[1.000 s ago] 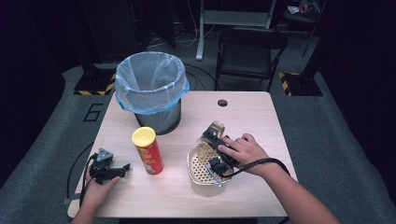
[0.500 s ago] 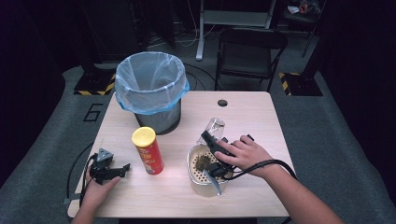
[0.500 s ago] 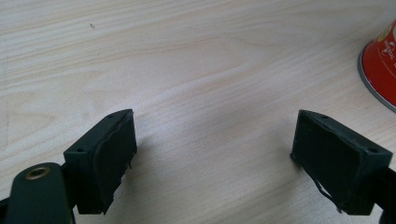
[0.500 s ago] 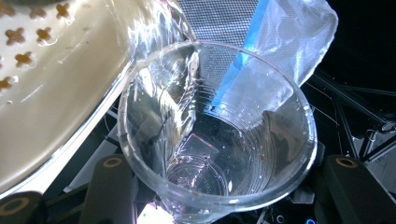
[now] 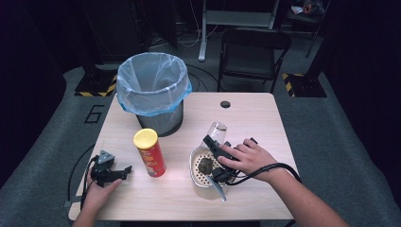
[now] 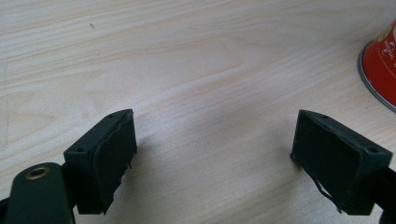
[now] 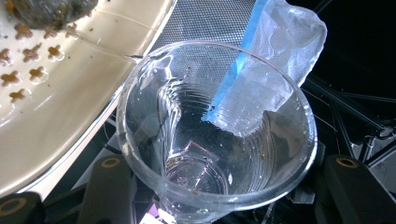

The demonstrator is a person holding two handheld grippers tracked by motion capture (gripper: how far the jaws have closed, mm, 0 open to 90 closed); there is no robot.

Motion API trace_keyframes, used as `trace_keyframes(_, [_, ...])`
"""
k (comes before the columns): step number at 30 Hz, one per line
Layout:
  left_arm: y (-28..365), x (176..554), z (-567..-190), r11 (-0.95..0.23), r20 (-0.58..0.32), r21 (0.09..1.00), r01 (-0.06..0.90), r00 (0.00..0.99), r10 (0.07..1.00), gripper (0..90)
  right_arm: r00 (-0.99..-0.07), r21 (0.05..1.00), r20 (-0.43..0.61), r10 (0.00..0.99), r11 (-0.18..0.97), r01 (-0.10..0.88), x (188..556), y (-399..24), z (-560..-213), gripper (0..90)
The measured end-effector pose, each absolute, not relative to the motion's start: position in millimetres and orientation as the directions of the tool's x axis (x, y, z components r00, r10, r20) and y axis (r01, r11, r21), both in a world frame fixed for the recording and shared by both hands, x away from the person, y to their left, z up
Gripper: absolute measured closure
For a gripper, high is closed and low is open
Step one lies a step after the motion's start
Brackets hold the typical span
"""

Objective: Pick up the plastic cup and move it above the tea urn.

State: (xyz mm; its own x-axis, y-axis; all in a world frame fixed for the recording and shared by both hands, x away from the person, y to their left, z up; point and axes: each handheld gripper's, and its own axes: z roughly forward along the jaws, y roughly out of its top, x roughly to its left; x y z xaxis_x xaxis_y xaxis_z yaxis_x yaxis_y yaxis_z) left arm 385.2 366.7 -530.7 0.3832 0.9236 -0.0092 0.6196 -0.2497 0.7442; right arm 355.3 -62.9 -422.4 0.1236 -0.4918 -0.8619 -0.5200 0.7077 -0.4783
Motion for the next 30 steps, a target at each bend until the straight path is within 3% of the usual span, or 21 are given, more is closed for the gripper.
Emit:
trace_keyframes(22, [366.7,385.2,-530.7,-0.250,-0.009,0.744,0.620,0.384,0.923,13.3,0.133,-0.501,-0.847,-0.514,0.689,-0.523,353.6,-62.6,-417.6,42.3])
trace_keyframes(23, [366.7,385.2,-530.7,-0.250,-0.009,0.744,0.619,0.383,0.924,13.3,0.115,-0.463,-0.871,-0.477,0.723,-0.513,353.6,-64.9,-420.8,42.3])
trace_keyframes(30, [366.7,385.2,-530.7,-0.250,-0.009,0.744,0.620,0.383,0.924,13.2,0.142,-0.506,-0.846,-0.514,0.689,-0.520,354.5,-64.0,-417.8,42.3])
